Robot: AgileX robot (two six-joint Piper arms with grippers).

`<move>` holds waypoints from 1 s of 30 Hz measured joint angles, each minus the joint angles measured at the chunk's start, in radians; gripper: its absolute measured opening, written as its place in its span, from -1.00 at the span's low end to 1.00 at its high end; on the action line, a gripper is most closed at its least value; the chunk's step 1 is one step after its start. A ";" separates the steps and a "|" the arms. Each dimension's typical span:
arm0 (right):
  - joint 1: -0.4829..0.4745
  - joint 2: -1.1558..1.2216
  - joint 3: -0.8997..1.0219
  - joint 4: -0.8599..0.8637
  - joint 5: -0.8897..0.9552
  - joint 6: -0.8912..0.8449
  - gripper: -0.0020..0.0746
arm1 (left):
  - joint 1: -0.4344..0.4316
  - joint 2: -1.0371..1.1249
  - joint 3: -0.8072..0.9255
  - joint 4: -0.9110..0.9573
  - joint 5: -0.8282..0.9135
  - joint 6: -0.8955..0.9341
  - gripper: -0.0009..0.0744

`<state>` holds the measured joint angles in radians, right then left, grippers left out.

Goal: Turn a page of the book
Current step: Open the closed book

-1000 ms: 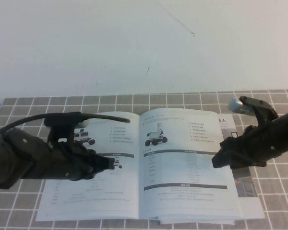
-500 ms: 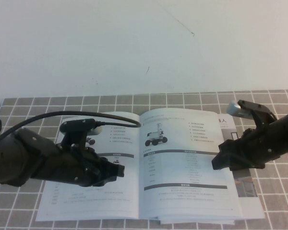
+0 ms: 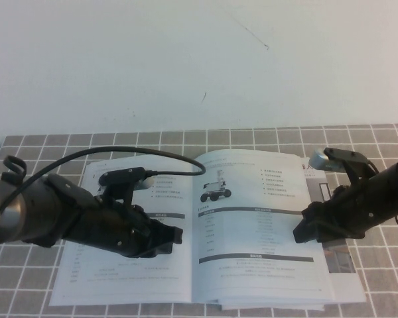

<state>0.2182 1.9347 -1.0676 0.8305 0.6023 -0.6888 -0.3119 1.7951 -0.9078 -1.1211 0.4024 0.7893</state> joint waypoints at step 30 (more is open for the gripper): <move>0.000 0.009 -0.137 0.000 0.097 -0.031 0.07 | 0.000 0.024 -0.007 -0.027 0.032 0.040 -0.99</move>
<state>0.2182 1.9432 -1.2044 0.8300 0.6989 -0.7194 -0.3119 1.8190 -0.9153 -1.1485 0.4346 0.8296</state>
